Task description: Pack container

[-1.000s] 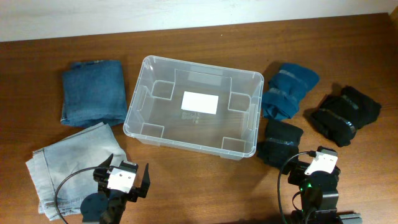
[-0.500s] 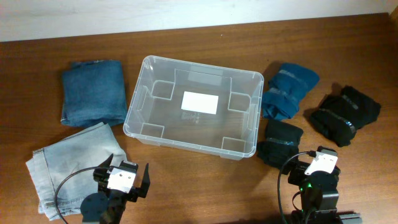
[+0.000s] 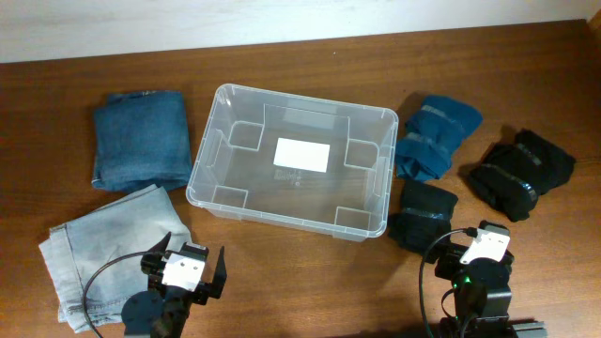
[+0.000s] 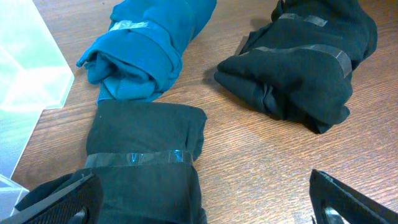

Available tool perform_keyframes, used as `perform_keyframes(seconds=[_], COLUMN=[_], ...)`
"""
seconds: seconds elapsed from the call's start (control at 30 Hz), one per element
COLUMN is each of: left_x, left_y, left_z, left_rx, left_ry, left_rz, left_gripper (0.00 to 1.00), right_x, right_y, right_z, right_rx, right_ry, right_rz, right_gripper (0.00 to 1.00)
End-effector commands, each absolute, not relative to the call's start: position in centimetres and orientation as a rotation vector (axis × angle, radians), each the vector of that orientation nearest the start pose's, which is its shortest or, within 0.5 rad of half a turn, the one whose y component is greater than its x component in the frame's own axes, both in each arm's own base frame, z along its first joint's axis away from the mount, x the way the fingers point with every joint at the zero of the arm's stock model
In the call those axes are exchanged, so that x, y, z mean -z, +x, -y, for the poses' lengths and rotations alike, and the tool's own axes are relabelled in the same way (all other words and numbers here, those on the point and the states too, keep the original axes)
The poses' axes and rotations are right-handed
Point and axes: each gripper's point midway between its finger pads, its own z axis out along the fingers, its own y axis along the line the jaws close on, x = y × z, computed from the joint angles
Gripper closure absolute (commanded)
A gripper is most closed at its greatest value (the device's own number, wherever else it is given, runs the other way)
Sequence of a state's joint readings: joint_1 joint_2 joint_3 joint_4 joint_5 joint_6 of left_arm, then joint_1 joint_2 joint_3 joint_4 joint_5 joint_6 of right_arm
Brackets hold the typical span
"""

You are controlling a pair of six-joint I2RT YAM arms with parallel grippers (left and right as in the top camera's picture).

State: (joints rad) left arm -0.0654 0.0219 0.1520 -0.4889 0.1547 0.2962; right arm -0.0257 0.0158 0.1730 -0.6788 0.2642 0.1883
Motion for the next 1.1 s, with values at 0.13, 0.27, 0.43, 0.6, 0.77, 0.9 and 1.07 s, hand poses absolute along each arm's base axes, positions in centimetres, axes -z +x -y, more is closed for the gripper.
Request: perform_keyframes(seconds=[0.13, 0.27, 0.43, 0.6, 0.77, 0.9, 1.07], left_x=[-12.15, -12.28, -12.3, -12.47, -12.47, -12.51, -12.49], left_y=[21.7, 21.73, 21.51, 21.56, 21.56, 21.57, 21.57], left_z=[4.3, 4.38, 5.18, 5.24, 5.24, 5.24, 5.23], left_rx=[0.0, 0.004, 0.05, 0.052, 0.051, 0.051, 0.051], left_ry=[0.467, 0.469, 0.499, 0.501, 0.501, 0.501, 0.501], left_rz=[-1.868, -1.861, -1.852, -1.843, -1.843, -1.842, -1.843], left_gripper=[0.0, 0.0, 0.0, 0.0, 0.0, 0.0, 0.0], right_x=[-9.44, -9.44, -9.44, -9.44, -9.44, -9.44, -9.44], right_y=[19.51, 19.51, 19.51, 19.51, 19.51, 19.51, 19.51], right_z=[5.19, 5.19, 5.19, 5.19, 5.19, 5.19, 5.19], right_rx=[0.177, 0.177, 0.177, 0.177, 0.177, 0.177, 0.177], right_ry=[0.4, 0.4, 0.4, 0.4, 0.4, 0.4, 0.4], right_rz=[-2.034, -2.034, -2.034, -2.034, -2.034, -2.034, -2.034], right_gripper=[0.02, 0.02, 0.02, 0.02, 0.02, 0.02, 0.02])
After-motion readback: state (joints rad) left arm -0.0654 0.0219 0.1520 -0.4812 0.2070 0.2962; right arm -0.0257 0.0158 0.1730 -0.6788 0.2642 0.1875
